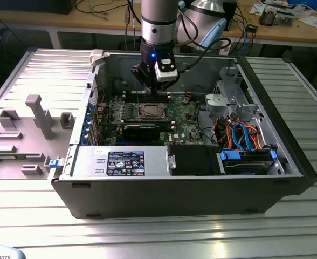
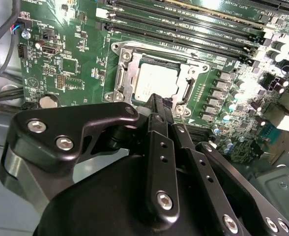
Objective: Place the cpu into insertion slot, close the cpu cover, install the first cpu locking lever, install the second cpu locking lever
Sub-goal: 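Install the first cpu locking lever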
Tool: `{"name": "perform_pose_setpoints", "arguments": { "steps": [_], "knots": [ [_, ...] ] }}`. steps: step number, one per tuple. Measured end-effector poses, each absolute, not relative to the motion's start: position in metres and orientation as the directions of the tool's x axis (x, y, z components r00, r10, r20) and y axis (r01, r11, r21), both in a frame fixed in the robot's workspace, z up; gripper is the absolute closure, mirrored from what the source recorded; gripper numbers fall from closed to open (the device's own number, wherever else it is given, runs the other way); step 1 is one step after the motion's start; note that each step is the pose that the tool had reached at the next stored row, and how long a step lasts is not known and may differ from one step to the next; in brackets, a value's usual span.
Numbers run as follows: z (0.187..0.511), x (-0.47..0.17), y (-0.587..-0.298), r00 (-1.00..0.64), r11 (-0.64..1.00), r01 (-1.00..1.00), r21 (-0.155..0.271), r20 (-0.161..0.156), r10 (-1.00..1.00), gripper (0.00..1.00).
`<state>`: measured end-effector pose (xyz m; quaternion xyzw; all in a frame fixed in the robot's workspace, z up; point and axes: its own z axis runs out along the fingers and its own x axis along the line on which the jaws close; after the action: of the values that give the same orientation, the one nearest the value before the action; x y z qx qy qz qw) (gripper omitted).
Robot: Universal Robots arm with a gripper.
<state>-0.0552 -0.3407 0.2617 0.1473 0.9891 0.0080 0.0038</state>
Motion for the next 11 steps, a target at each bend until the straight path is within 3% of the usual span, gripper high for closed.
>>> {"name": "perform_pose_setpoints", "arguments": {
  "steps": [6, 11],
  "knots": [
    [0.2616, -0.0552, -0.3407, -0.959, 0.959, 0.282, 0.022, -0.022, 0.283, 0.89],
    [0.2615, -0.0553, -0.3407, -0.987, 0.987, 0.159, 0.024, -0.021, 0.160, 0.89]
  ]
}}
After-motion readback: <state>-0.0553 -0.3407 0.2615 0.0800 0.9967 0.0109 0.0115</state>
